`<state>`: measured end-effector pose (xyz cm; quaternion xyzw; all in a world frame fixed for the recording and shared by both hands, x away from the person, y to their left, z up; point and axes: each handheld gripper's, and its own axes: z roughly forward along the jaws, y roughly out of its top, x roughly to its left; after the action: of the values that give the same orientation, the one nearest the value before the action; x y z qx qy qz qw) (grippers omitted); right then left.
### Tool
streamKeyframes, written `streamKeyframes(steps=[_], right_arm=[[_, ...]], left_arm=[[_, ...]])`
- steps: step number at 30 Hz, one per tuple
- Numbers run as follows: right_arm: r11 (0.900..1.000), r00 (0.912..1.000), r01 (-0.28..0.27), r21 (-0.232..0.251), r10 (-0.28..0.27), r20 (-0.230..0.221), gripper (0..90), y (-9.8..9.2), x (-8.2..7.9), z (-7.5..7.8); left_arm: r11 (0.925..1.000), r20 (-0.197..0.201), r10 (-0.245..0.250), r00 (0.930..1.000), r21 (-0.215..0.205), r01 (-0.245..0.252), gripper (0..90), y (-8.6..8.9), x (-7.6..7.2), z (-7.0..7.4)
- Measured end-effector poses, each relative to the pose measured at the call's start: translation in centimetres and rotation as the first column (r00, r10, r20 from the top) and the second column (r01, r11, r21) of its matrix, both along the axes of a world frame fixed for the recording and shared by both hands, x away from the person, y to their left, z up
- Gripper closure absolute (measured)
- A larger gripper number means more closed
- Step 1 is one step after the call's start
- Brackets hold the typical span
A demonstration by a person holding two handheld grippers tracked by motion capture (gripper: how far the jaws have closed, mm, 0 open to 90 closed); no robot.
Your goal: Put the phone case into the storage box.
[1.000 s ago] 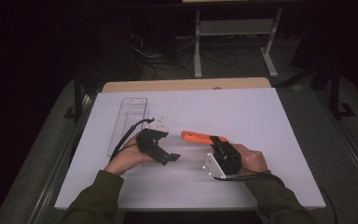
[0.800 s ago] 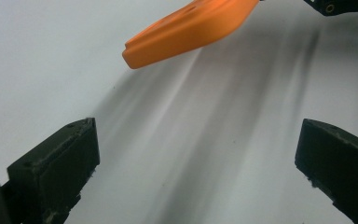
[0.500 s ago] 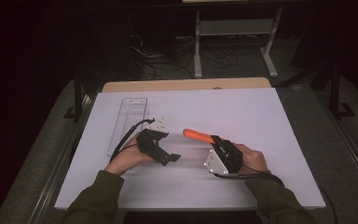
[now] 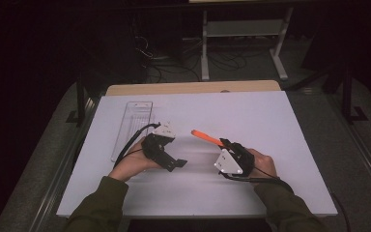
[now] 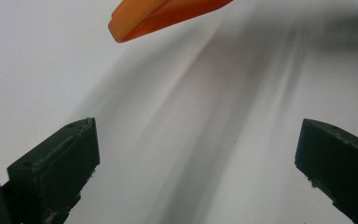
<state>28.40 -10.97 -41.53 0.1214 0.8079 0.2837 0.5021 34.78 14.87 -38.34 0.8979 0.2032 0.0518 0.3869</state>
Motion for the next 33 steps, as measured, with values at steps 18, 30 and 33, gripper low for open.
streamKeyframes(steps=[18,30,33], right_arm=[[0.985,0.9956,0.012,0.173,0.004,-0.093,80.1,-1.3,0.8,1.1],[0.932,0.9811,0.074,0.354,-0.004,-0.193,80.1,-2.0,1.3,1.7],[0.915,0.9761,0.093,0.393,-0.005,-0.217,80.1,-2.2,1.4,1.8]], left_arm=[[0.9998,-0.002,-0.001,1.0000,0.018,0.001,0.0,0.2,0.0,0.1],[0.9996,-0.013,0.023,0.9997,-0.013,-0.023,0.0,0.1,-0.1,0.2],[0.9998,-0.015,0.018,0.9997,-0.012,-0.018,0.0,0.2,0.0,0.3]])
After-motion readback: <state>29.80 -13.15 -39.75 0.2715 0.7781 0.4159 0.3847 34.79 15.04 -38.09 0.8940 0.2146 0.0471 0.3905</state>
